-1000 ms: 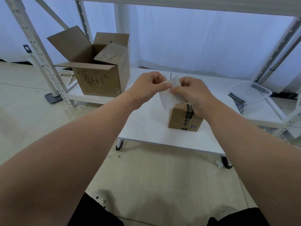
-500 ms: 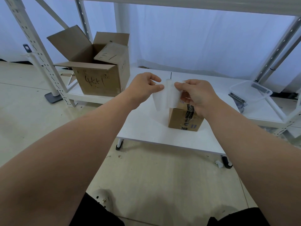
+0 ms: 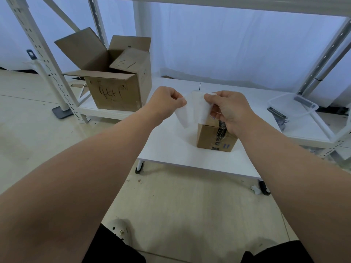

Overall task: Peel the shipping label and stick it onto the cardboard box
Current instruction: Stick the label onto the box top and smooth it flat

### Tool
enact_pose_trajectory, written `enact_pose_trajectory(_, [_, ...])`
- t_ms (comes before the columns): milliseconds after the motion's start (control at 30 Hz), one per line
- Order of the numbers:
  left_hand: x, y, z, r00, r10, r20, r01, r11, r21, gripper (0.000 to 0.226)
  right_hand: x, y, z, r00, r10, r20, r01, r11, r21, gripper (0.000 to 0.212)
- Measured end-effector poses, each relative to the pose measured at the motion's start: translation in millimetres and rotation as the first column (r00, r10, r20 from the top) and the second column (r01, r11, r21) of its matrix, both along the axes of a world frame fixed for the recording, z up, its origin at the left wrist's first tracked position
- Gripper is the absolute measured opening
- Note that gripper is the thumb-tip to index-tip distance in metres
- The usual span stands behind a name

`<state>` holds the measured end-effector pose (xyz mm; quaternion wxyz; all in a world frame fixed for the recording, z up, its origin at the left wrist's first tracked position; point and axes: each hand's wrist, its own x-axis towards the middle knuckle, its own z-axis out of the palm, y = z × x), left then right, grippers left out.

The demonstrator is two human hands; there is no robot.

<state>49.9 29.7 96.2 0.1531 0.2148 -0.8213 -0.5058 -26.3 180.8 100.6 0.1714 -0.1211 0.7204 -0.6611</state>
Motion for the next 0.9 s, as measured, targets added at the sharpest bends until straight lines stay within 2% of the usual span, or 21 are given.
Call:
enact_pose_trajectory(267, [-1.2, 0.2, -0.2, 0.998, 0.066, 0.021, -0.066, 0.998, -0.017, 0.010, -1.0, 0.1, -0.4, 1.000, -0.008, -0.008, 0.008, 1.000, 0.003, 0.008])
enact_pose_trajectory(567, [-5.6, -0.6, -1.8, 0.988, 0.152, 0.034, -0.152, 0.988, -0.012, 0.024, -2.2, -0.7, -5.2, 0.999, -0.033, -0.017, 0.034, 0.999, 0.026, 0.010])
enact_pose_trajectory(800, [-6.2, -3.0, -5.8, 0.981, 0.184, 0.060, -0.185, 0.983, 0.008, 0.025, -3.0, -0.9, -5.8, 0.999, -0.030, -0.014, 0.031, 0.999, 0.026, 0.010])
enact_pose_trajectory(900, [-6.1, -4.3, -7.4, 0.977, 0.202, 0.069, -0.203, 0.979, 0.006, 0.018, -3.1, -2.0, -6.0, 0.999, -0.032, -0.006, 0.032, 0.999, 0.023, 0.008])
